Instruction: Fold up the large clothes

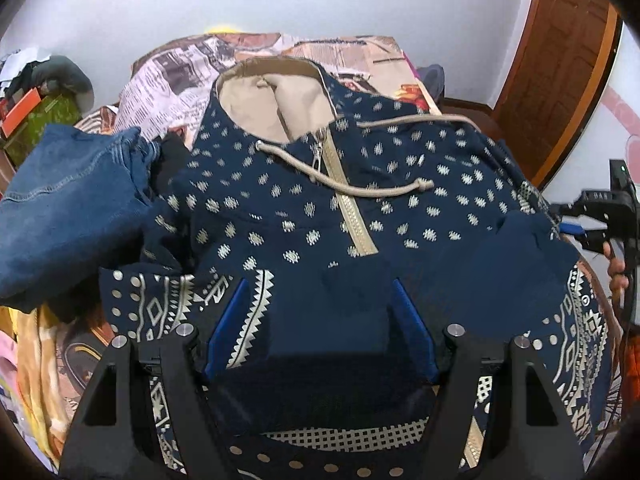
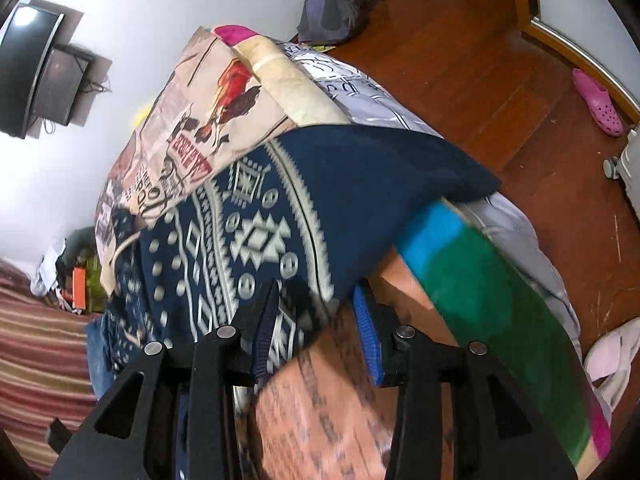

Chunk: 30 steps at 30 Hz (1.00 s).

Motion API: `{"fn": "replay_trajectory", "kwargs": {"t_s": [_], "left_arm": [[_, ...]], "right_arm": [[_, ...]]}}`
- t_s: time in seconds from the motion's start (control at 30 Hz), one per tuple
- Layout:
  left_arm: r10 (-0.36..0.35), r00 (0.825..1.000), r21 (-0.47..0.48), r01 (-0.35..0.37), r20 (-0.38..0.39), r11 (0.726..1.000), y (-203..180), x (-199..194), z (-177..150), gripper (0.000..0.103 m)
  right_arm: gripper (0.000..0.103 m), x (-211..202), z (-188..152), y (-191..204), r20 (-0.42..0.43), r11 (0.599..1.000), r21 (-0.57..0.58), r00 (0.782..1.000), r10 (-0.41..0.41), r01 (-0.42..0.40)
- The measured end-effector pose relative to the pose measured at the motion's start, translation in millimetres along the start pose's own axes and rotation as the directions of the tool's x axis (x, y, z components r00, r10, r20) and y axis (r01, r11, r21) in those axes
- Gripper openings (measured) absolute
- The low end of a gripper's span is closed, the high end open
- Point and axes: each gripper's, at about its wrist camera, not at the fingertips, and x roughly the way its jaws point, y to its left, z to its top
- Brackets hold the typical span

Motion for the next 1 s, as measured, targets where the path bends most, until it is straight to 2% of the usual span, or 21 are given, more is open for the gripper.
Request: {"fn": "replay_trajectory", "kwargs": {"t_s": [0.27,0.3,0.37,0.4,0.6,0.73,0.83,0.9,1.0], "left_arm": [[0.002,1.0,0.001,-0.002,-0.022,1.0,0,8,-4,0.072],[0.003,1.0,0.003,-0.003,-0.02,1.0,-1,8,-4,0.072],[0.004,1.0,0.008,-0.004,-0.016,1.0,-1,5,-4,0.072],[0.004,1.0,0.011,-0.004,-0.014,1.0,-1,4,-4,0.072],[0.007,1.0,0.016,-0.007,0.001,1.0,-1,-4,-5,0.072],[0.003,1.0,0.016,-0.004,0.02,1.0,-1,-15,-6,0.072],[0.001,0.999,0.019,-0.002,0.039,1.0,-2,-25,-5,0.072],[0.001,0.999,0.02,-0.002,0.053,1.0,-2,-32,-5,0.072],[0.001,0.998,0.021,-0.003,0.07,1.0,-1,-42,-6,0.072]], "right_arm": [[0.034,10,19,1,0.047,0.999,0.03,0.999,-0.021,0.019],[0.03,9,20,2,0.056,0.999,0.028,0.998,-0.025,0.023],[0.01,6,20,6,0.072,0.999,0.008,0.996,-0.047,0.046],[0.009,3,19,9,0.079,0.998,-0.007,0.995,-0.056,0.057],[0.006,-43,9,48,0.174,0.989,-0.144,0.985,0.005,0.021],[0.005,-83,-9,97,0.245,0.954,-0.301,0.967,0.07,0.007],[0.005,-108,-33,139,0.267,0.903,-0.43,0.952,0.147,-0.019],[0.005,-113,-46,162,0.264,0.869,-0.495,0.948,0.178,-0.025],[0.005,-112,-74,191,0.205,0.792,-0.607,0.949,0.239,-0.068]]}}
